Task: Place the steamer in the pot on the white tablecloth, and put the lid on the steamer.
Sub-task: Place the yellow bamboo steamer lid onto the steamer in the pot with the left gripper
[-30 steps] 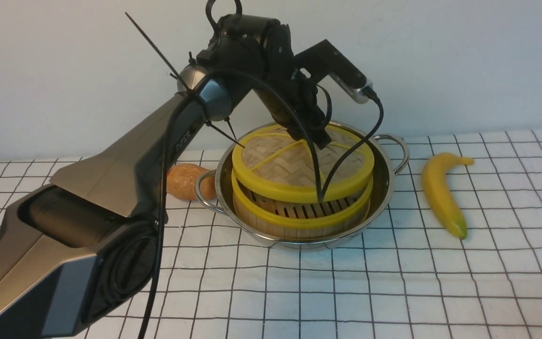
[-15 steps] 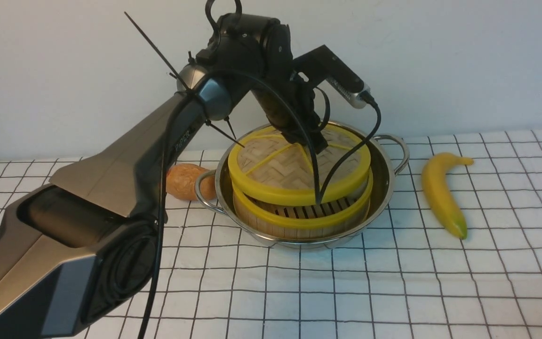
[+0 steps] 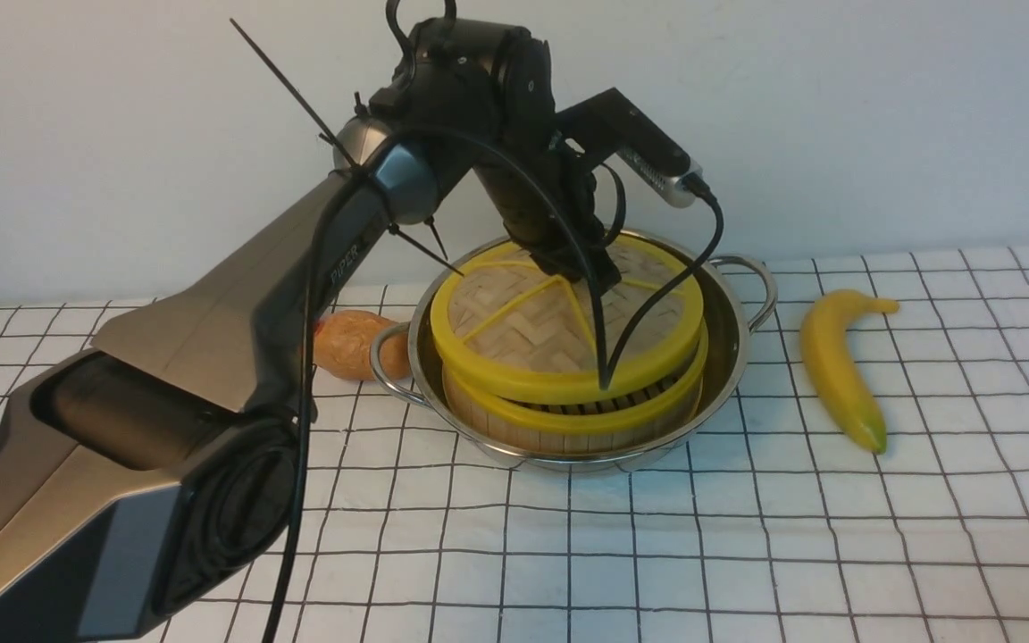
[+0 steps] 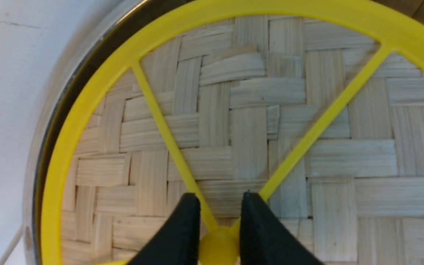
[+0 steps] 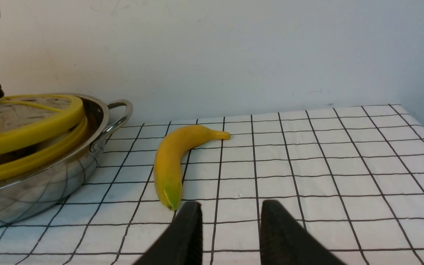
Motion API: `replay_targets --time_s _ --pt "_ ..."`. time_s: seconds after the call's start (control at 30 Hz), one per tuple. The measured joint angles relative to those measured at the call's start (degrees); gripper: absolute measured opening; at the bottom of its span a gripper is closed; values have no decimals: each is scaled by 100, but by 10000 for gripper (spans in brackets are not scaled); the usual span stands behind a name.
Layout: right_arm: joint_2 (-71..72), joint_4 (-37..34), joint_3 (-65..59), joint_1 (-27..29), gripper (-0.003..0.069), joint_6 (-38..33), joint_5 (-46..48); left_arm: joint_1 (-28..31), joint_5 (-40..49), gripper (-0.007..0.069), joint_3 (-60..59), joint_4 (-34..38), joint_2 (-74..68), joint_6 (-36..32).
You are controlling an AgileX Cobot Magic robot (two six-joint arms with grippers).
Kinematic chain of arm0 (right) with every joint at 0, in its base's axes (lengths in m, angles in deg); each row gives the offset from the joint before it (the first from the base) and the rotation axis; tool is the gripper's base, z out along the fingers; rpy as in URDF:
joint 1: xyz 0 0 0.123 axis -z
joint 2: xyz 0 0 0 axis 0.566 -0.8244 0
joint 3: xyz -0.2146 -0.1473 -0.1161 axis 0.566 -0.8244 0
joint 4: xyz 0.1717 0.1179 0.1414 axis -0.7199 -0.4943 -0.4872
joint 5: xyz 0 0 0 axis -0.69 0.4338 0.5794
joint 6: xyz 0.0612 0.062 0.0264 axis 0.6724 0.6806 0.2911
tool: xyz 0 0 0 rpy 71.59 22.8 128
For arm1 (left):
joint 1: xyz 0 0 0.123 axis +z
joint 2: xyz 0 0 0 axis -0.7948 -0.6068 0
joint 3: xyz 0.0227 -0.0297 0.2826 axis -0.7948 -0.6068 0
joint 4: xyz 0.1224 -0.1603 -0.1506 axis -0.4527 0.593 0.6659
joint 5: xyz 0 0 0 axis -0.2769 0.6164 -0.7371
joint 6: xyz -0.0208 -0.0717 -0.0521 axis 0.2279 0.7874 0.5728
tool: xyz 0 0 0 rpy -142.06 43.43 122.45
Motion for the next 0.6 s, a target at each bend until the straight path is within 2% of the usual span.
replay_targets --time_s 0.4,0.6 --pt "0 0 0 0 243 0 0 -133 189 124 -5 2 212 43" --pt "0 0 0 0 243 0 0 -203 234 124 -9 233 195 68"
